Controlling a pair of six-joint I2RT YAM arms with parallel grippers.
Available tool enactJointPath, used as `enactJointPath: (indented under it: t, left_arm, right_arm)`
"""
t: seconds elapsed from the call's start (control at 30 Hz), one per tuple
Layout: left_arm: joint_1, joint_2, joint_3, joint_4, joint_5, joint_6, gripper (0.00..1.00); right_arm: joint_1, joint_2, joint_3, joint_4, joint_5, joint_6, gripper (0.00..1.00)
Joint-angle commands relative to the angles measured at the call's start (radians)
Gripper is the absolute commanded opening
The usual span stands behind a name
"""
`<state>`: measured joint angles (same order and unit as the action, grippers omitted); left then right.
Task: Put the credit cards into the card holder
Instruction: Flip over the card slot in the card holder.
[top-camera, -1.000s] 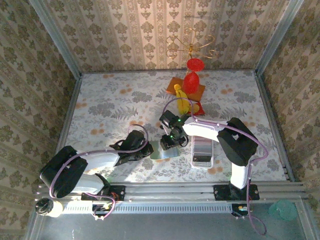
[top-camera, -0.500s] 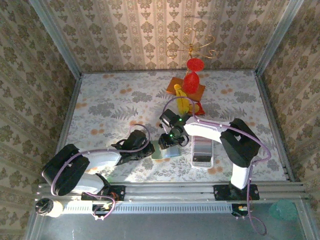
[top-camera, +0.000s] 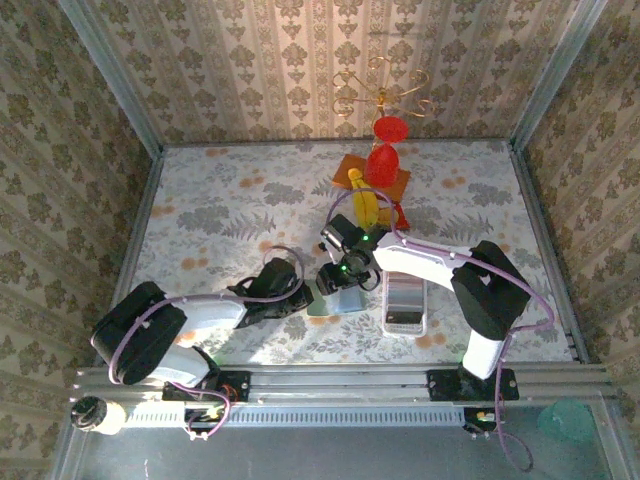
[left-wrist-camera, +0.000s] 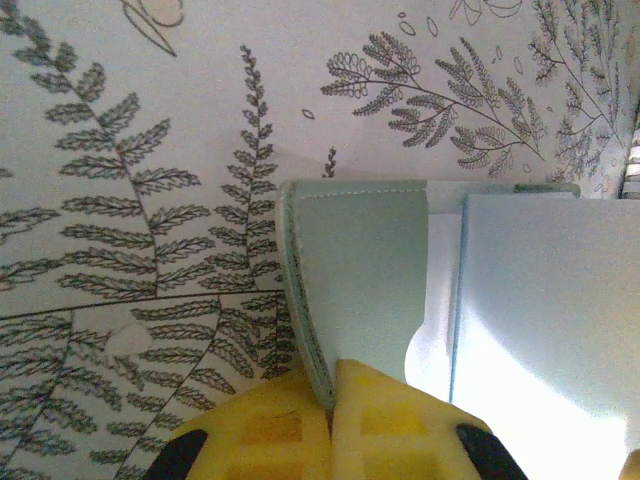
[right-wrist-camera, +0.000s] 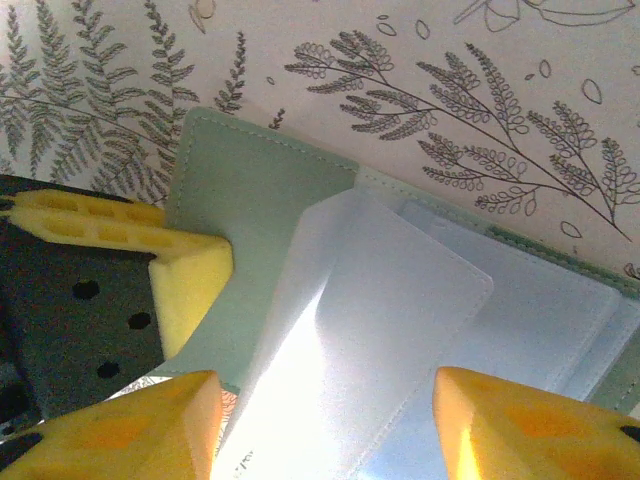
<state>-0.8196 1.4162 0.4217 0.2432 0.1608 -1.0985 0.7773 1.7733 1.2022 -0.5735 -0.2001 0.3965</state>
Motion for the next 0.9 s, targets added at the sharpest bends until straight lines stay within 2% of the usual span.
enactJointPath:
  t: [0.0,0.33,0.63,0.7,0.87]
  left_arm:
    - [-0.012,0.048,-0.004,-0.074,0.003,0.014,0.0]
    - [-0.012,0.06,-0.001,-0.068,0.006,0.014,0.0]
    - [-0.013,0.062,-0.001,-0.071,0.005,0.012,0.0]
    - [-0.012,0.061,0.0,-0.071,0.007,0.014,0.0]
    - [-0.01,0.048,0.005,-0.094,0.008,0.024,0.0]
  right_arm:
    - [0.005,-0.021,-0.006,-0.014,0.014,0.007,0.63]
    - [-0.009,-0.043,-0.025,0.014,0.005,0.016,0.85]
    - [-0.031,-0.076,-0.067,0.032,0.008,0.028,0.92]
    - [-0.04,-0.087,-0.074,0.032,0.008,0.031,1.0]
    - [-0.053,-0.116,-0.088,0.061,0.009,0.028,1.0]
